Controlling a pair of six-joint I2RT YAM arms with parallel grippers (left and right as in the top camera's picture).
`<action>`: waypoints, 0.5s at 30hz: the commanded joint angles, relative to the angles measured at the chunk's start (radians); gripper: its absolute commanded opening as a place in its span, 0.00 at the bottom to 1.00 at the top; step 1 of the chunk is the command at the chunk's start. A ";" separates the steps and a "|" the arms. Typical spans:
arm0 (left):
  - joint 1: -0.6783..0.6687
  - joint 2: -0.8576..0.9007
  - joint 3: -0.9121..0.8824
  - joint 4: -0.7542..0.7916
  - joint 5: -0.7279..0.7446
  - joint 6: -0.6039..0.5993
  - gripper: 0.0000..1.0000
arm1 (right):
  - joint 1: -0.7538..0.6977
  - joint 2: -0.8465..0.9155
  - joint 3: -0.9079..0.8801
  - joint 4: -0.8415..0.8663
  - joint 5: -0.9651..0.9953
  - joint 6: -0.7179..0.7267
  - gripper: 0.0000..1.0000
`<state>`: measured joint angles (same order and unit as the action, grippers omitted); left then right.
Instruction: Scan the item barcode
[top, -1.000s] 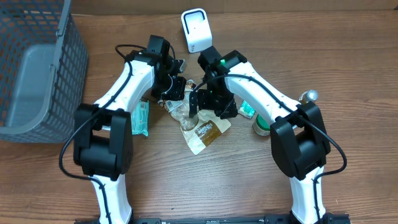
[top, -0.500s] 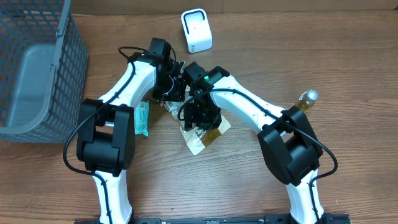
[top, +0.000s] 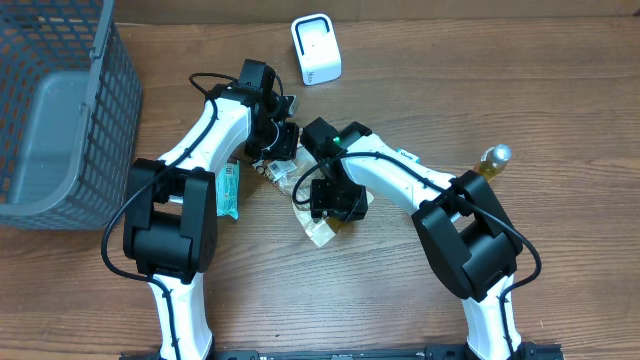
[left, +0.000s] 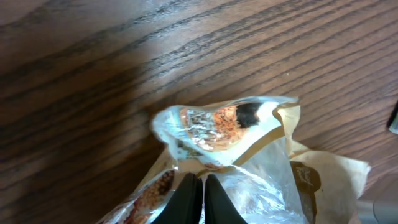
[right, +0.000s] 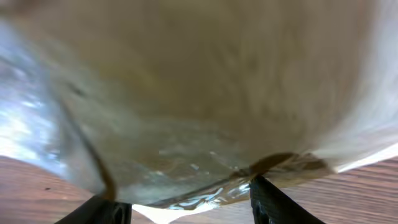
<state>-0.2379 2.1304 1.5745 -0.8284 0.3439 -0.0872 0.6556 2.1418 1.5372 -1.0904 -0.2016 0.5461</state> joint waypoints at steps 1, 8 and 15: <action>0.002 0.009 -0.002 0.002 -0.021 -0.014 0.08 | -0.008 -0.004 -0.027 0.018 0.082 0.008 0.57; 0.002 0.009 -0.002 -0.029 -0.058 -0.014 0.07 | -0.009 -0.004 -0.028 0.027 0.090 0.008 0.57; 0.002 0.009 -0.002 -0.095 -0.105 -0.030 0.05 | -0.009 -0.004 -0.033 0.037 0.135 0.008 0.58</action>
<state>-0.2379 2.1304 1.5753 -0.8909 0.2848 -0.0982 0.6552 2.1368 1.5303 -1.0698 -0.1692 0.5461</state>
